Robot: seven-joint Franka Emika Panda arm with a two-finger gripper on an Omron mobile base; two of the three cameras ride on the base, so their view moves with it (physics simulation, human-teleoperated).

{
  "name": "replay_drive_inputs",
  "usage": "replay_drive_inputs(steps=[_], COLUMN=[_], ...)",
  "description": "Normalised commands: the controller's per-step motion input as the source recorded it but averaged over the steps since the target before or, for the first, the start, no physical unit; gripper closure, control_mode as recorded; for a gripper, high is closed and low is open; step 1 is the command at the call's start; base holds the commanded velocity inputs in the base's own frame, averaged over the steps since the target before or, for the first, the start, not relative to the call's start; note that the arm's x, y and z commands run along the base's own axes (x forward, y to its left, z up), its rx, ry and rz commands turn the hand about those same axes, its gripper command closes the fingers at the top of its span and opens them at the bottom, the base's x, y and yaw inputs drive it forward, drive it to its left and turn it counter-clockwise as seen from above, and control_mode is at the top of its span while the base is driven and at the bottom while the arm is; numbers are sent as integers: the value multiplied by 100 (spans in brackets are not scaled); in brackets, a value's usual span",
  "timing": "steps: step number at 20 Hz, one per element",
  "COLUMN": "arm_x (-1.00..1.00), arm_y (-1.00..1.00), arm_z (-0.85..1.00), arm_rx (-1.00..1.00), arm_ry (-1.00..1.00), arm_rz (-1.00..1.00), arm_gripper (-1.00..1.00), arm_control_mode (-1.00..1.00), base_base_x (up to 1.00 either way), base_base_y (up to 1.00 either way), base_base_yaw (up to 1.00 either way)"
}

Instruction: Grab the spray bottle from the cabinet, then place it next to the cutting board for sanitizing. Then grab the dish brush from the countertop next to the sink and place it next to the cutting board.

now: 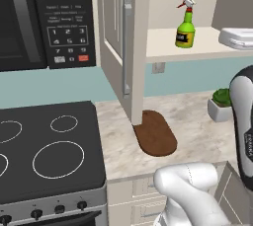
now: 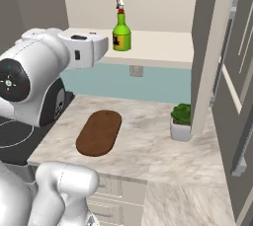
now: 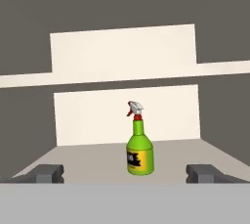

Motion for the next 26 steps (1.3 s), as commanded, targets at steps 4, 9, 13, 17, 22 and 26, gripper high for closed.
replay_drive_inputs(steps=[4, 9, 13, 17, 22, 26], arm_x=[54, 54, 66, 60, 47, 55], arm_y=[0, 0, 0, 0, -1, -3], arm_z=[0, 0, -10, -19, -6, -10], arm_rx=[0, 0, -3, -3, 0, 0], arm_ry=[0, 1, 9, 10, 1, 0], arm_rz=[0, 0, 0, 0, 0, 0], arm_gripper=[-100, -100, -100, -100, -100, -100], arm_control_mode=[-100, -100, -100, -100, -100, -100], base_base_x=[0, 0, 0, 0, 0, 0], base_base_y=[0, 0, 0, 0, 0, 0], base_base_yaw=[0, 0, 0, 0, 0, 0])
